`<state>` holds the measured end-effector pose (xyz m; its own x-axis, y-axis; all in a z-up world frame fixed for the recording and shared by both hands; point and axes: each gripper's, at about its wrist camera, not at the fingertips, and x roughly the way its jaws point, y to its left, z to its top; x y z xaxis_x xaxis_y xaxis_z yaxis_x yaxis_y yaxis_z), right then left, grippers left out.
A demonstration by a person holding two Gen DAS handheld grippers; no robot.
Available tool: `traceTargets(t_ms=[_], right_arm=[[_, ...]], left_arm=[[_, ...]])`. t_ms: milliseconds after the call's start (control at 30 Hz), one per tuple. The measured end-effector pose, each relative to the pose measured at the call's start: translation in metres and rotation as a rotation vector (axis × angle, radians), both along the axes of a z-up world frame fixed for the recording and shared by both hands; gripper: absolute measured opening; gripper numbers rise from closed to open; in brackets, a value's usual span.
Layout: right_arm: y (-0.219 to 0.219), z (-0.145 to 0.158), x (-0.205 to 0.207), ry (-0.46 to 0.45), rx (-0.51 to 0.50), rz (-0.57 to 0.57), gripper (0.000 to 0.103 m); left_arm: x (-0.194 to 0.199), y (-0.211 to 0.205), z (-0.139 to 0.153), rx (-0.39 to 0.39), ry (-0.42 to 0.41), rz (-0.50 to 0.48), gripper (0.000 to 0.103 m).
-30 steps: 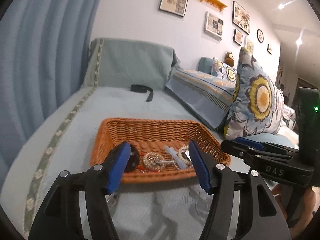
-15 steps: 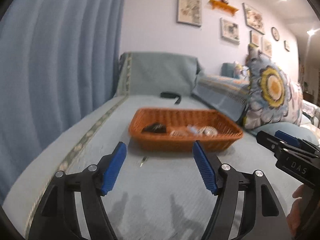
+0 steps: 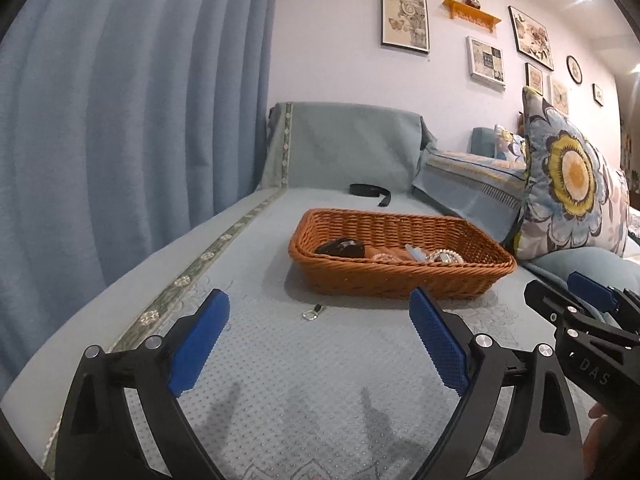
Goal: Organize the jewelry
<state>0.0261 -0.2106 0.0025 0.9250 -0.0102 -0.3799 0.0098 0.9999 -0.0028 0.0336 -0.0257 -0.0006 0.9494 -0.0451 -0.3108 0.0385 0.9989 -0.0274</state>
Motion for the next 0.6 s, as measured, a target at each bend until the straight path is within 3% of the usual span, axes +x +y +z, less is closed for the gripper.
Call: traceTargets(t_ms=[600], right_arm=[[-0.0040, -0.0015, 0.0029, 0.008, 0.023, -0.006, 0.064]], left_arm=[[0.0009, -0.0001, 0.0015, 0.000, -0.002, 0.003, 0.089]])
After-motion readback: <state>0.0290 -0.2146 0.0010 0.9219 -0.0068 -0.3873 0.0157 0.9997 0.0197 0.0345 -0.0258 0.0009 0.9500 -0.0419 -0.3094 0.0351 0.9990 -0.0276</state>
